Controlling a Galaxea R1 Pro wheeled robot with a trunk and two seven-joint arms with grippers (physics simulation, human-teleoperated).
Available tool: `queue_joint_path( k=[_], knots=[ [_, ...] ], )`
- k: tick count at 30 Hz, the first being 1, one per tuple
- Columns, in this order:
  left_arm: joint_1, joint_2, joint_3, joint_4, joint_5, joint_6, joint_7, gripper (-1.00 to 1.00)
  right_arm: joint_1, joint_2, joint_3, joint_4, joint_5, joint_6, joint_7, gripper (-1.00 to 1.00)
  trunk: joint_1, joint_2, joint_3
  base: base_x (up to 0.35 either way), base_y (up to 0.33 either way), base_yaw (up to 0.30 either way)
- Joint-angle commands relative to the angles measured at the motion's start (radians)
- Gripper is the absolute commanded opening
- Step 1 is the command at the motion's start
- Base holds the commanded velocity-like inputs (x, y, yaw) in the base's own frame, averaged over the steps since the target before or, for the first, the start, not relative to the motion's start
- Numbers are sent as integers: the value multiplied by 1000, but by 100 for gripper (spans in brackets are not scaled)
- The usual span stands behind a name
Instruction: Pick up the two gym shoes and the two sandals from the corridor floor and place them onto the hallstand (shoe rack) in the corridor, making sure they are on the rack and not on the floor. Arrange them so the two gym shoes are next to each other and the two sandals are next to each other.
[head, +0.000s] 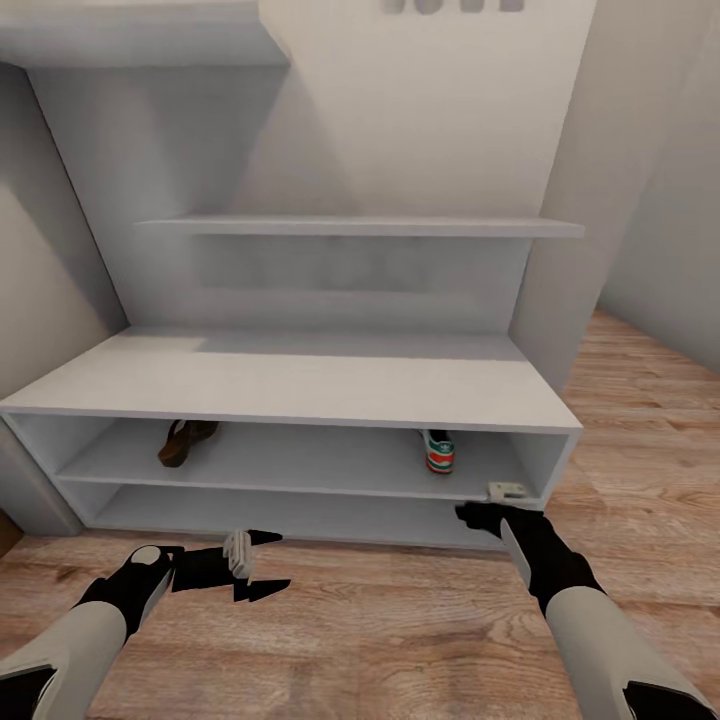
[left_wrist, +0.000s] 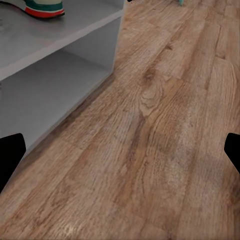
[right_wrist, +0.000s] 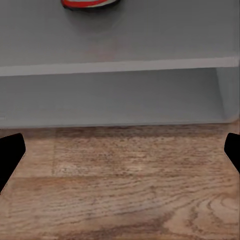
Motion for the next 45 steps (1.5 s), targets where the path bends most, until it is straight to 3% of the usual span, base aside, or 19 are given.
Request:
queue_joint_path(
  k=[1,11,29,45],
  knots=[
    [-1,-1,9,0,-9,-5,-4,100,0,1,-5,-2,9,1,9,100,0,0,-1,0,0,0],
    [-1,-1,9,0,-8,-5,-3,100,0,4,-5,0,8,-151,7,100,0,0,-1,-8,1,-23],
    [-1,-1,10,0,-8,-5,-3,100,0,4,-7,3,6,-167,8,100,0,0,-1,-248,63,-23],
    [-1,1,12,-1,-7,-5,0,100,0,4,-28,9,6,-167,8,100,0,0,-1,-16,4,-276]
  ],
)
